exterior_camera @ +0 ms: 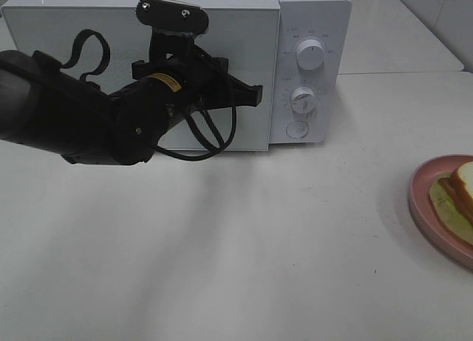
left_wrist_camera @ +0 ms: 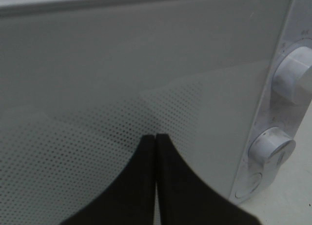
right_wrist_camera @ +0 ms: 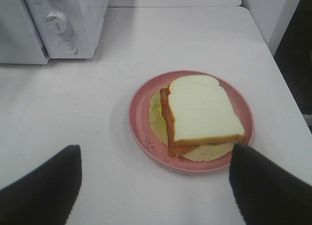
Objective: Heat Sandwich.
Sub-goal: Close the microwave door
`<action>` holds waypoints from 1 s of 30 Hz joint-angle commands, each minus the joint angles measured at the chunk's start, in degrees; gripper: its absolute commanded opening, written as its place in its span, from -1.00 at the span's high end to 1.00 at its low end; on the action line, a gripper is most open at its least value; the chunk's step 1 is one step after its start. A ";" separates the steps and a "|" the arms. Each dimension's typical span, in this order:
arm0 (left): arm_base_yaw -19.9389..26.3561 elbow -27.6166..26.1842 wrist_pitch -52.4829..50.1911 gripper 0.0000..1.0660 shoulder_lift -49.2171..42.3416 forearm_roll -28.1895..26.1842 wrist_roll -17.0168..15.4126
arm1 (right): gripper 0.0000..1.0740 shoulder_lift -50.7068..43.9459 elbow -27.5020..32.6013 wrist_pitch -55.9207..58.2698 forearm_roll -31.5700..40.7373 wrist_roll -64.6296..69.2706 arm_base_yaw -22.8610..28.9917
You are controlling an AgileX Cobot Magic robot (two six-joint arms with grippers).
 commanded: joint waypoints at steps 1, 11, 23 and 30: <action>1.72 -3.27 -0.63 1.00 1.32 -2.58 0.23 | -0.41 -1.55 0.17 -0.74 -0.11 0.52 -0.46; 4.98 -7.73 3.78 1.00 3.27 -1.20 0.23 | -0.41 -1.55 0.17 -0.74 -0.11 0.52 -0.46; 3.90 -7.62 13.52 1.00 -0.23 -0.92 0.23 | -0.41 -1.55 0.17 -0.74 -0.11 0.52 -0.46; 2.81 -7.39 23.20 1.00 -2.58 -0.69 0.29 | -0.41 -1.55 0.17 -0.74 -0.11 0.52 -0.46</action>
